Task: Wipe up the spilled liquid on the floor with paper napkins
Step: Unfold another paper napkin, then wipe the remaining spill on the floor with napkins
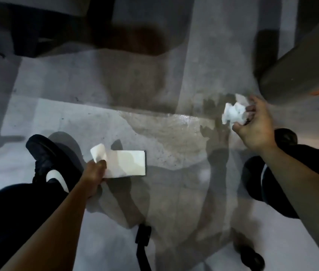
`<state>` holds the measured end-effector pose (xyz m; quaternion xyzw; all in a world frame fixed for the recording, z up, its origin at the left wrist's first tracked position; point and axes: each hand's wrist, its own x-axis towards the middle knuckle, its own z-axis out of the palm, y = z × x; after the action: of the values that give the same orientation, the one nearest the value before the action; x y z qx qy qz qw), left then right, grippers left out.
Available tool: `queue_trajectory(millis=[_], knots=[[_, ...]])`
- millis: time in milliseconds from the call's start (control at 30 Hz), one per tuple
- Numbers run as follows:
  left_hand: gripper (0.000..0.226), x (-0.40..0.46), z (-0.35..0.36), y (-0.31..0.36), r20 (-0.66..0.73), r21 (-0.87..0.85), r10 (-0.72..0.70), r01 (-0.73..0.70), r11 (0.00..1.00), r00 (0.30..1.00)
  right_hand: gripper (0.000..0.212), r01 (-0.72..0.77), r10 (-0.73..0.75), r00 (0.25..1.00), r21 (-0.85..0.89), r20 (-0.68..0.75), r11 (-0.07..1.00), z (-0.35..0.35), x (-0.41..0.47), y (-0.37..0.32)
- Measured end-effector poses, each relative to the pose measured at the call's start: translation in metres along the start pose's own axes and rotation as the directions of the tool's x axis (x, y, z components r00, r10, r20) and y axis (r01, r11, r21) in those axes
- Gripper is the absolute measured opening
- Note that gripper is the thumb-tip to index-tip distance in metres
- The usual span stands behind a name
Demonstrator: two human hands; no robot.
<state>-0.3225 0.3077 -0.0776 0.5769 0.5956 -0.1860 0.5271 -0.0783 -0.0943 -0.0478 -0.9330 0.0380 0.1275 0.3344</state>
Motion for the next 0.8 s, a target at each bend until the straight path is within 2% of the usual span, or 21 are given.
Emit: queue_trajectory(millis=[33,100,167,200,267,333,367,433,500,600,700,800], knots=[[0.049,0.011,-0.001,-0.002,-0.051,0.175,0.085,-0.075,0.982,0.995,0.079,0.000,0.000,1.000,-0.063,0.006,0.998,0.006,0.001,0.005],[0.064,0.024,0.000,0.005,-0.086,0.465,0.199,-0.138,0.874,0.976,0.058,-0.008,0.019,0.998,-0.179,0.064,0.984,0.016,0.003,0.014],[0.078,0.037,0.000,0.022,-0.121,0.656,0.256,-0.117,0.746,0.959,0.036,0.010,0.033,0.988,-0.276,0.148,0.961,0.026,0.004,0.016],[0.081,0.041,0.000,0.033,-0.131,0.714,0.282,-0.107,0.692,0.950,0.032,0.035,0.021,0.984,-0.311,0.176,0.950,0.033,0.004,0.019],[0.078,0.045,0.007,0.047,-0.126,0.802,0.357,-0.117,0.585,0.926,0.037,0.005,0.073,0.976,-0.355,0.205,0.935,0.044,0.004,0.028],[0.066,0.040,0.025,0.063,-0.067,0.858,0.477,-0.194,0.476,0.876,0.052,-0.042,0.118,0.975,-0.365,0.190,0.930,0.057,0.007,0.045],[0.059,0.037,0.038,0.072,-0.012,0.871,0.554,-0.263,0.414,0.833,0.057,-0.049,0.134,0.971,-0.386,0.197,0.921,0.061,0.008,0.050],[0.051,0.029,0.068,0.090,0.119,0.852,0.662,-0.418,0.314,0.740,0.050,-0.064,0.142,0.974,-0.387,0.175,0.920,0.070,0.009,0.057],[0.049,0.022,0.104,0.103,0.259,0.788,0.686,-0.560,0.257,0.679,0.047,-0.017,0.084,0.981,-0.350,0.177,0.937,0.080,0.007,0.057],[0.046,0.008,0.159,0.120,0.392,0.632,0.676,-0.716,0.295,0.624,0.058,0.072,0.014,0.973,-0.363,0.229,0.929,0.105,-0.004,0.051],[0.042,-0.004,0.201,0.125,0.460,0.547,0.628,-0.757,0.357,0.628,0.053,0.266,-0.170,0.942,-0.335,0.289,0.904,0.135,-0.032,0.043],[0.041,-0.008,0.222,0.116,0.519,0.520,0.624,-0.795,0.312,0.585,0.045,0.293,-0.178,0.910,-0.276,0.373,0.916,0.125,-0.048,0.045]])
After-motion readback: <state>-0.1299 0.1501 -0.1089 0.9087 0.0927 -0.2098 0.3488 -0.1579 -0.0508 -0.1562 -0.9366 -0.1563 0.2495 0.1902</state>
